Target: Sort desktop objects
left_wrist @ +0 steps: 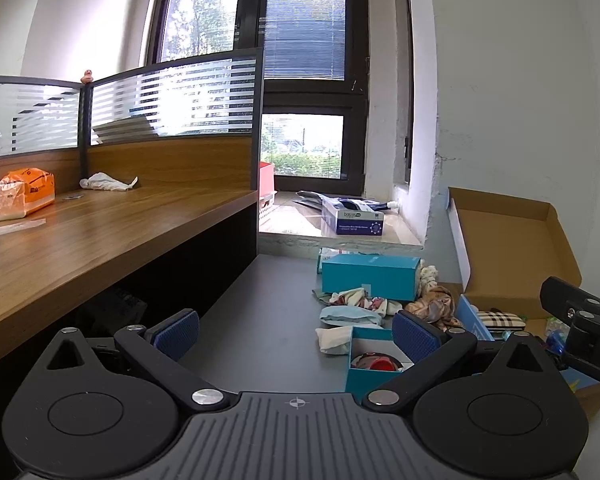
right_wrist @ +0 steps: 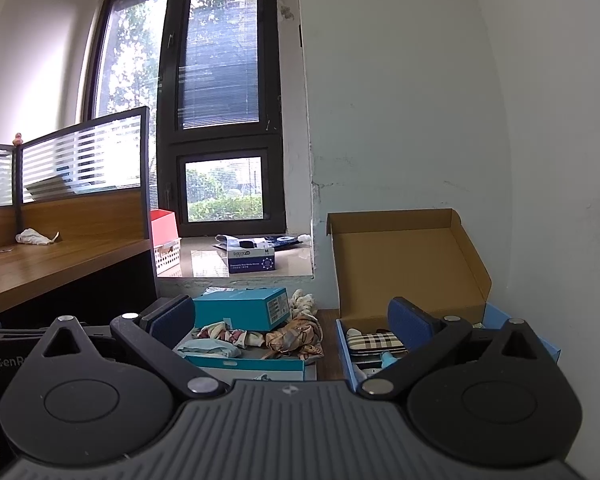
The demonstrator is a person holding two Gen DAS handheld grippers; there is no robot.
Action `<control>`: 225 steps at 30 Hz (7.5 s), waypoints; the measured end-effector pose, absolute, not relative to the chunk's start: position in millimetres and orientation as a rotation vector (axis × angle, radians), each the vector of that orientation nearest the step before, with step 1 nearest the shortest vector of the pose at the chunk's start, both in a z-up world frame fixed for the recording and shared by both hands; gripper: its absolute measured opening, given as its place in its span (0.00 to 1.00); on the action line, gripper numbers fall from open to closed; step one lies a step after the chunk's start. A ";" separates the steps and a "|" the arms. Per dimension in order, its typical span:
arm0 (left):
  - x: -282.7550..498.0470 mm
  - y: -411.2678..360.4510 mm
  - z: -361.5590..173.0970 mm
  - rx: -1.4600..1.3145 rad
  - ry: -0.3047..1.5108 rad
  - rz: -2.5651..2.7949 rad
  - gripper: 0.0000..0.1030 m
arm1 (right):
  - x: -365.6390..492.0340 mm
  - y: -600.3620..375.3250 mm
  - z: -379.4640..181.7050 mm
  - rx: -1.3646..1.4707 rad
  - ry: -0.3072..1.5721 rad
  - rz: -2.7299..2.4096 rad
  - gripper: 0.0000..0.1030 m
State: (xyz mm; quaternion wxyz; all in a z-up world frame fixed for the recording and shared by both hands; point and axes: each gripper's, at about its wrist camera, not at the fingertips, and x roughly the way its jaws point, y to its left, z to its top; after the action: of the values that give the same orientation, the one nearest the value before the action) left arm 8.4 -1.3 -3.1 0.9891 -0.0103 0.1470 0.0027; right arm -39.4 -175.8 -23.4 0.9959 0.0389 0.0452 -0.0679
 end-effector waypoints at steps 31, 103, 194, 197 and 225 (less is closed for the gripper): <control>11.9 -9.0 -6.8 0.013 0.309 0.001 1.00 | -27.8 -181.1 -27.6 0.089 0.110 -0.128 1.00; 208.1 -48.8 -40.8 0.010 0.718 -0.104 1.00 | 252.9 -254.6 -52.9 0.053 0.683 0.176 0.88; 179.9 9.2 -49.0 -0.029 0.714 -0.132 1.00 | 203.0 -192.6 -67.8 -0.030 0.837 0.374 0.25; 181.6 11.7 -50.3 -0.010 0.715 -0.122 1.00 | 196.5 -198.2 -64.2 -0.014 0.810 0.367 0.29; 304.0 -5.6 -48.0 -0.061 0.924 -0.426 1.00 | 125.1 -240.3 -53.8 0.048 0.557 0.349 0.81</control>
State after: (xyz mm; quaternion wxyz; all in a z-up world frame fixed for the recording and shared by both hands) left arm 304.0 -5.6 -48.0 0.8729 -0.0294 0.4423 -0.2037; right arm 125.1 -240.3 -53.8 0.9462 0.0233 0.2735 0.1711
